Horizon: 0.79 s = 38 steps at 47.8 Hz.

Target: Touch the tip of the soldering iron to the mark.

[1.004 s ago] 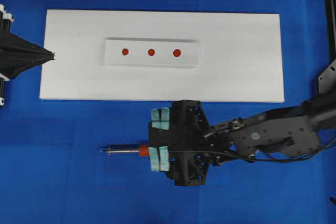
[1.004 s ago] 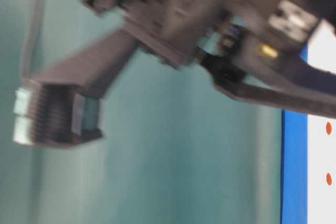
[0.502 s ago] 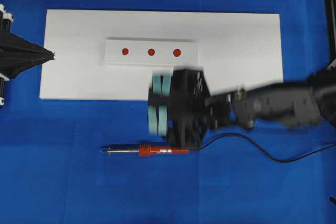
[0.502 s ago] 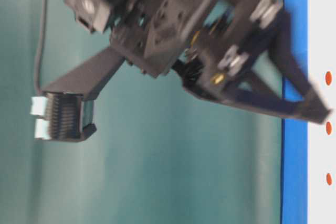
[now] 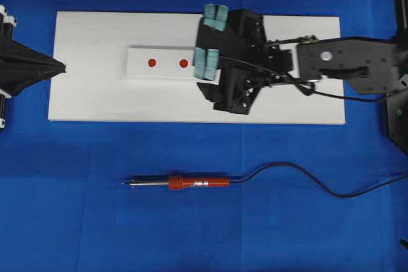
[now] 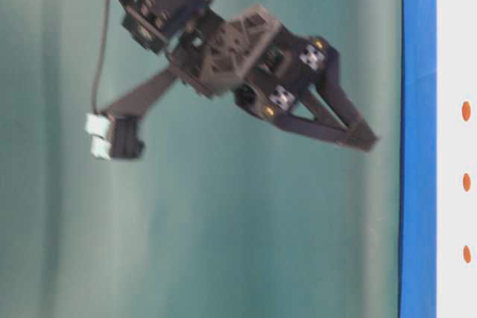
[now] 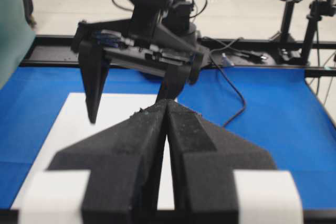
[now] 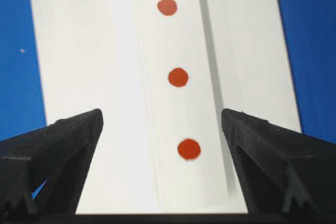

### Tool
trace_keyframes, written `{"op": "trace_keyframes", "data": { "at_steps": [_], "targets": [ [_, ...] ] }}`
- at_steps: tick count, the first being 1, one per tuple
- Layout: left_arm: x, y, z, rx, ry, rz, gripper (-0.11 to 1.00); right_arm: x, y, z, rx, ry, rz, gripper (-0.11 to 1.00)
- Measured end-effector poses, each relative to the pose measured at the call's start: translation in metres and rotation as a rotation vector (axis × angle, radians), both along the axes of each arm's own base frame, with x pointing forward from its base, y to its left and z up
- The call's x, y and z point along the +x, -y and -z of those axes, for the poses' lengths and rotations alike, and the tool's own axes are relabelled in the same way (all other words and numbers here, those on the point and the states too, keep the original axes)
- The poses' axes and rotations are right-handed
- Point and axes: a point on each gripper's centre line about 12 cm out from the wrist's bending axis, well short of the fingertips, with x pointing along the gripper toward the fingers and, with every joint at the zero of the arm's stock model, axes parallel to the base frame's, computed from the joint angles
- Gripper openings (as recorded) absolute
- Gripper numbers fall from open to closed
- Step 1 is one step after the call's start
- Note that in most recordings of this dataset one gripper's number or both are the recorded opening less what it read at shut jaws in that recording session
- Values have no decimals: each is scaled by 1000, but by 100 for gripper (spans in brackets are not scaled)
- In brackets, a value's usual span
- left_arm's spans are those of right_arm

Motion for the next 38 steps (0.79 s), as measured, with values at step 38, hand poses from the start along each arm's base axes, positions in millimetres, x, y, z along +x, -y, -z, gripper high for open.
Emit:
{"op": "trace_keyframes", "data": {
  "at_steps": [38],
  "targets": [
    [0, 0, 0, 0, -2, 0, 0, -199, -12, -58, -8, 428, -43, 86]
  ]
}}
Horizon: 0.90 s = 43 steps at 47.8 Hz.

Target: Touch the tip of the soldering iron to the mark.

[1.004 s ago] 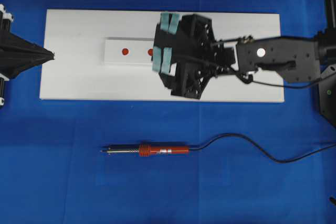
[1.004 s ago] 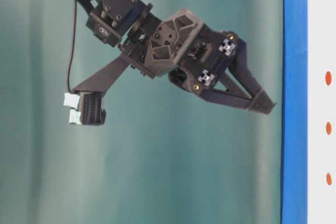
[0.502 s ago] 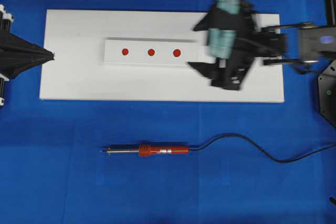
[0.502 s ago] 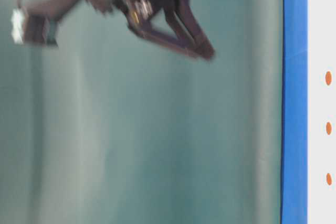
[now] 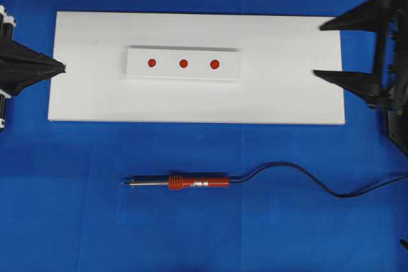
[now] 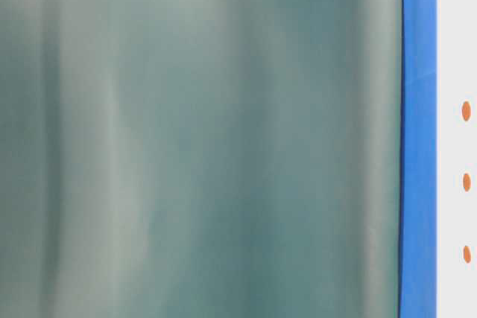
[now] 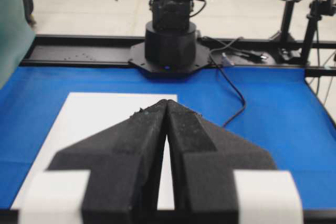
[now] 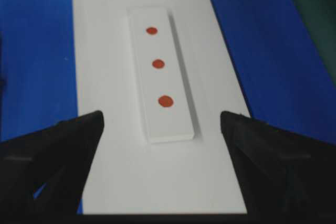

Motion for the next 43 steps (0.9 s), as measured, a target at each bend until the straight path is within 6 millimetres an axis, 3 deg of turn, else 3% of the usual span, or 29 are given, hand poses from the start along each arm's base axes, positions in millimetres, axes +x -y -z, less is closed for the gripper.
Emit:
{"op": "trace_keyframes", "data": {
  "at_steps": [14, 43],
  "targets": [
    [0, 0, 0, 0, 2, 0, 0, -31, -6, 33, 20, 68, -36, 86],
    [0, 0, 0, 0, 2, 0, 0, -33, -10, 60, 72, 28, -48, 86]
  ]
}}
